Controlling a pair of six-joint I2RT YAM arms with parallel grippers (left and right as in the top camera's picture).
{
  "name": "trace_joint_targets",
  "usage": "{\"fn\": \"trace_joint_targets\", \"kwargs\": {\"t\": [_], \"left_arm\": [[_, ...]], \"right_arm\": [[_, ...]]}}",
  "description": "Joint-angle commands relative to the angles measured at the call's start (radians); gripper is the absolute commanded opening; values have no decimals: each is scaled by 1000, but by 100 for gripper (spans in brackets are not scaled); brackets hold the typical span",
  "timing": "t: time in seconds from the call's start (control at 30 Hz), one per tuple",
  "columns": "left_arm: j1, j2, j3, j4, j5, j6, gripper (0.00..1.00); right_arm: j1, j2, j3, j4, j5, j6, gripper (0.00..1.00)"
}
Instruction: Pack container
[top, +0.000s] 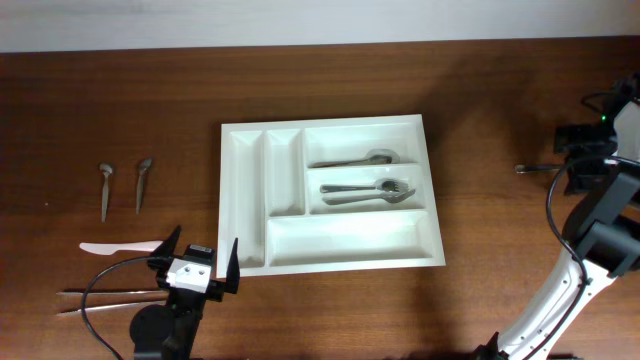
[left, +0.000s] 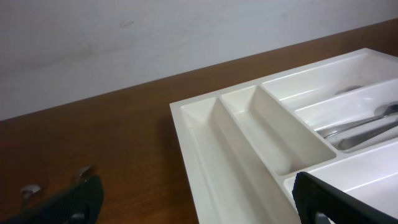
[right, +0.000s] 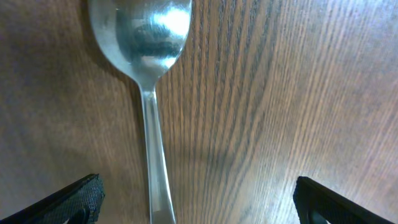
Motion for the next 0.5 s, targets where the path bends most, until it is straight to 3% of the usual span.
{"fn": "trace_joint_targets", "kwargs": {"t": [0.0,0.47], "left_arm": [[4,-8,-7,3,-7,16,99],[4,-8,-7,4,-7,16,99]], "right_arm": [[-3,20,-3,2,31,-6,99],[-3,71,-3,-3,43,-18,99]]}}
